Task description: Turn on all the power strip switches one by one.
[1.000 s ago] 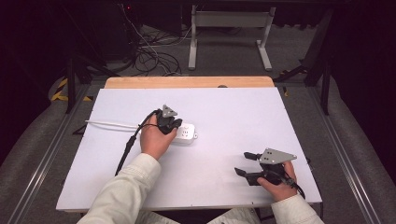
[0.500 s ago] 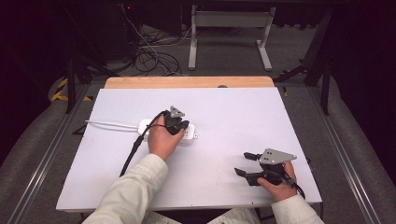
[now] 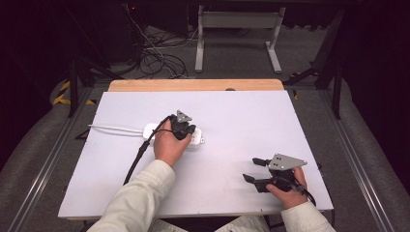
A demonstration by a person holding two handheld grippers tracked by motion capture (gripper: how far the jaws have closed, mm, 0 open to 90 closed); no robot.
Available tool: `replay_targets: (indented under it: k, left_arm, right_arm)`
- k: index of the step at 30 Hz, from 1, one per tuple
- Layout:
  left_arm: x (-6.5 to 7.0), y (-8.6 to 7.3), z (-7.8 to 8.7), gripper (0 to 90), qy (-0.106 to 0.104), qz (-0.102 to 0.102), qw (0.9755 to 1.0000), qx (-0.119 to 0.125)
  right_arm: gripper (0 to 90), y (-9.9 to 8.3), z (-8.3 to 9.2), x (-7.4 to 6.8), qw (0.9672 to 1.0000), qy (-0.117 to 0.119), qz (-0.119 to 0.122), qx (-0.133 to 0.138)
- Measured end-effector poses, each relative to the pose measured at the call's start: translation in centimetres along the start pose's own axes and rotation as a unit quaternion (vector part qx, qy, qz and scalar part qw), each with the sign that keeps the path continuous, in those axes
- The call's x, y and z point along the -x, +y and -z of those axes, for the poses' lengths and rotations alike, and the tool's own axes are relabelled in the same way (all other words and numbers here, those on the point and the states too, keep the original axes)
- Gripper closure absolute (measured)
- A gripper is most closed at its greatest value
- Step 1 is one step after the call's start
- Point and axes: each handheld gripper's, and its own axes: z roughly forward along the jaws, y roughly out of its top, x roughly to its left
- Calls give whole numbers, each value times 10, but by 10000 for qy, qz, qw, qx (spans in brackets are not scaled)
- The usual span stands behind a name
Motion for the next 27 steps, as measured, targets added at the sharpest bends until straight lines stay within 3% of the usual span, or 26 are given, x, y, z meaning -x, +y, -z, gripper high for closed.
replay_targets:
  k: [8, 12, 17, 19, 27]
  left_arm:
    - [2, 0, -1, 900, 63, 24, 10000, -10]
    - [5, 0, -2, 900, 155, -85, 9998, -32]
    - [3, 0, 0, 900, 118, 15, 9999, -106]
    - [4, 0, 1, 900, 208, -41, 9996, -183]
    - [5, 0, 1, 900, 207, -7, 9997, -164]
  right_arm:
    - [307, 0, 0, 0, 10000, -3, 0, 9]
    - [307, 0, 0, 0, 10000, -9, 5, -7]
    - [307, 0, 0, 0, 10000, -10, 3, -10]
    - [307, 0, 0, 0, 10000, -10, 6, -16]
    - [307, 0, -1, -1, 10000, 8, 24, -18]
